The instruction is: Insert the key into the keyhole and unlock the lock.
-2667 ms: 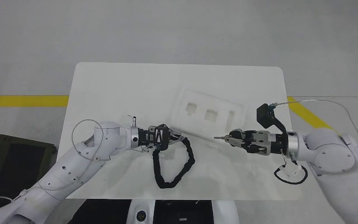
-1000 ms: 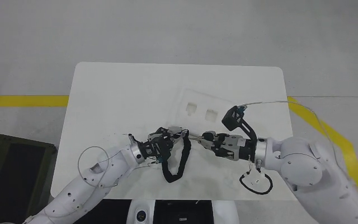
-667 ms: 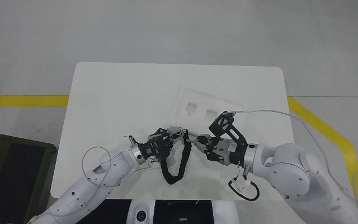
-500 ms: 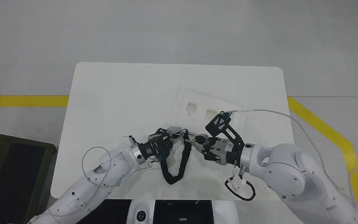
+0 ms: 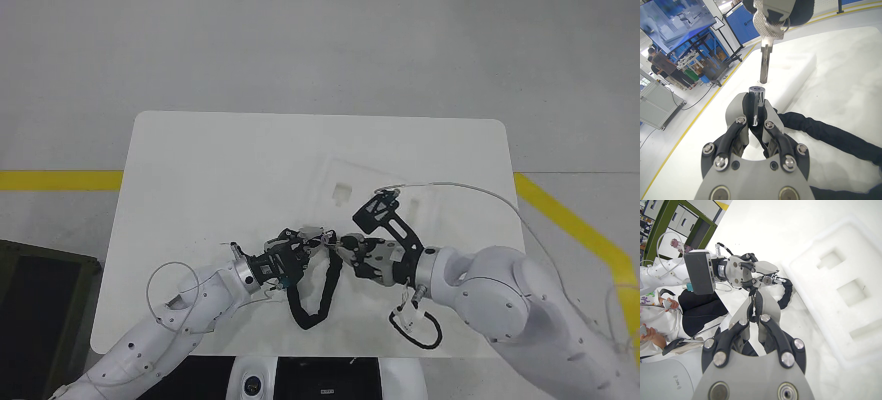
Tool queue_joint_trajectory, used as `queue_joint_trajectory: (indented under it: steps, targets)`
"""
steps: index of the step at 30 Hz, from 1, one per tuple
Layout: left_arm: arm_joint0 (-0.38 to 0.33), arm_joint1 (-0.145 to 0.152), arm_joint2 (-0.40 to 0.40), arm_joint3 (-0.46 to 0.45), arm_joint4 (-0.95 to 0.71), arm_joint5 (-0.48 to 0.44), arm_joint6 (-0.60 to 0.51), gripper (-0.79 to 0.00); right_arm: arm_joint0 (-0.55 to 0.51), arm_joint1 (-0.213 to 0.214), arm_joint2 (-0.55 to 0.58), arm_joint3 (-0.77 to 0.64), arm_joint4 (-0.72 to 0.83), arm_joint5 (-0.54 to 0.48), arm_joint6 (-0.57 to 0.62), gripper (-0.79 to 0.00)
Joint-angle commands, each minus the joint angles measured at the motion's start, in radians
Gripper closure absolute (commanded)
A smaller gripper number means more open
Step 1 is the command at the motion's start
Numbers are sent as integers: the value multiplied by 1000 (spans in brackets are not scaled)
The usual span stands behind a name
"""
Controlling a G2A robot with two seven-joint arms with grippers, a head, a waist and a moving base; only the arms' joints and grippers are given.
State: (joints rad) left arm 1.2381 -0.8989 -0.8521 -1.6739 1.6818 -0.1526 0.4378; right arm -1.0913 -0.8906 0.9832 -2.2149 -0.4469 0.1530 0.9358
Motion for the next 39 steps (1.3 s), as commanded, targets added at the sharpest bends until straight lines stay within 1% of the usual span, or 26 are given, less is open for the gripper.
queue_joint_trajectory:
  steps: [1, 7, 13, 26, 39]
  targets:
    - [0, 0, 0, 0, 0, 0, 0, 0, 10, -5, -12, 7, -6, 7, -1, 0]
    - [0, 0, 0, 0, 0, 0, 0, 0, 27, -16, -30, 19, -21, 23, -12, 0]
    - [0, 0, 0, 0, 0, 0, 0, 0, 27, -21, -23, 25, -25, 34, -9, 0]
    - [0, 0, 0, 0, 0, 0, 0, 0, 6, -25, 14, 25, -6, 29, 12, 0]
    - [0, 0, 0, 0, 0, 0, 0, 0, 13, -35, 12, 47, 10, 17, 30, 0]
